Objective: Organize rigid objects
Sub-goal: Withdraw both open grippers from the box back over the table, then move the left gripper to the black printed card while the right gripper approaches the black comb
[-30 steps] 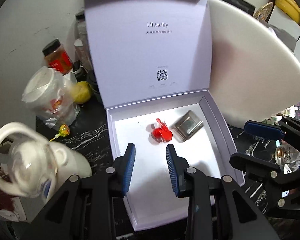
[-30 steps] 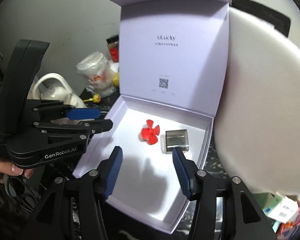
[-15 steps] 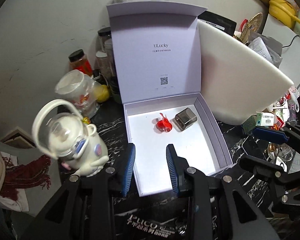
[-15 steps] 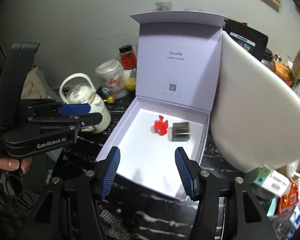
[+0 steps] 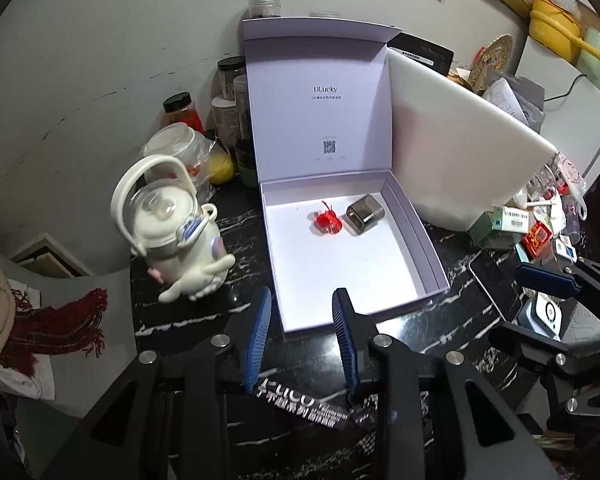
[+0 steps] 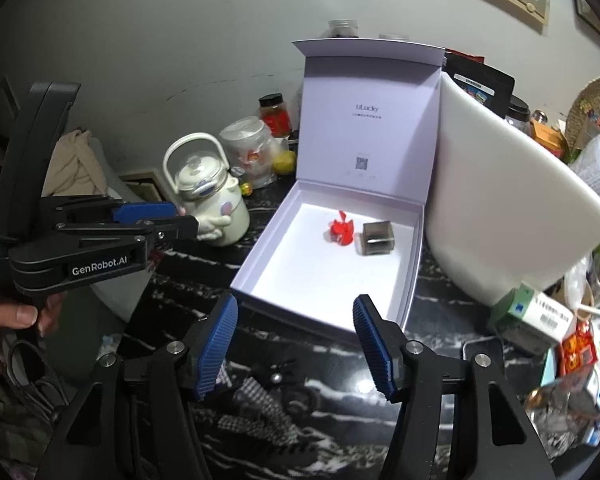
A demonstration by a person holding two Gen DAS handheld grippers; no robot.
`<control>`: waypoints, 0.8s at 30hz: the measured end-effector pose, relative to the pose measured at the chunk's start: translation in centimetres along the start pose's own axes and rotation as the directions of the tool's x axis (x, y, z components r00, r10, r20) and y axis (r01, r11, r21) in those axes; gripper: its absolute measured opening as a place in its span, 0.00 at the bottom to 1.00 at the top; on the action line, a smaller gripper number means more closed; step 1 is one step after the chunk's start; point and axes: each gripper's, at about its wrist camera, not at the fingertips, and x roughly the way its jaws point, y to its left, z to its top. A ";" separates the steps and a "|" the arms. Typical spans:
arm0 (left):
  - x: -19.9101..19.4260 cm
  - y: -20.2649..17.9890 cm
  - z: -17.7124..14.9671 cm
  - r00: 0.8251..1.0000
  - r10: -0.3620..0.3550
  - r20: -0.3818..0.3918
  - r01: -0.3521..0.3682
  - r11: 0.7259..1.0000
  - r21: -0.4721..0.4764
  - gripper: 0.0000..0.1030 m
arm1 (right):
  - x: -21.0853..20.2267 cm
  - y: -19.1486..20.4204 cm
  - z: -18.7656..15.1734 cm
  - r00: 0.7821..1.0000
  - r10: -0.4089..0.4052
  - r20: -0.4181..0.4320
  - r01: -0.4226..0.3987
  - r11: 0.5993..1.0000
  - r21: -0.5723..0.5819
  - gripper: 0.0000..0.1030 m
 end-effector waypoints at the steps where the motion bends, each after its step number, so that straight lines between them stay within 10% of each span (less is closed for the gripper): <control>1: -0.1 0.0 -0.3 1.000 -0.001 -0.001 0.001 1.000 0.002 0.30 | -0.1 0.3 -0.3 1.000 -0.001 -0.003 0.001 1.000 0.002 0.60; 12: 0.1 0.3 -5.0 0.996 -0.038 -0.076 0.038 0.999 0.007 0.32 | -0.5 2.5 -3.9 0.999 -0.016 -0.040 0.017 0.999 0.033 0.65; 16: 0.4 0.5 -6.7 0.994 -0.054 -0.092 0.054 0.999 -0.003 0.66 | 0.0 2.9 -5.4 0.997 -0.017 -0.069 0.021 0.999 0.050 0.65; 24: 2.7 0.6 -9.4 0.983 -0.036 -0.179 0.029 0.999 -0.042 0.71 | 1.5 3.1 -8.7 0.991 -0.023 -0.131 0.036 0.995 0.096 0.65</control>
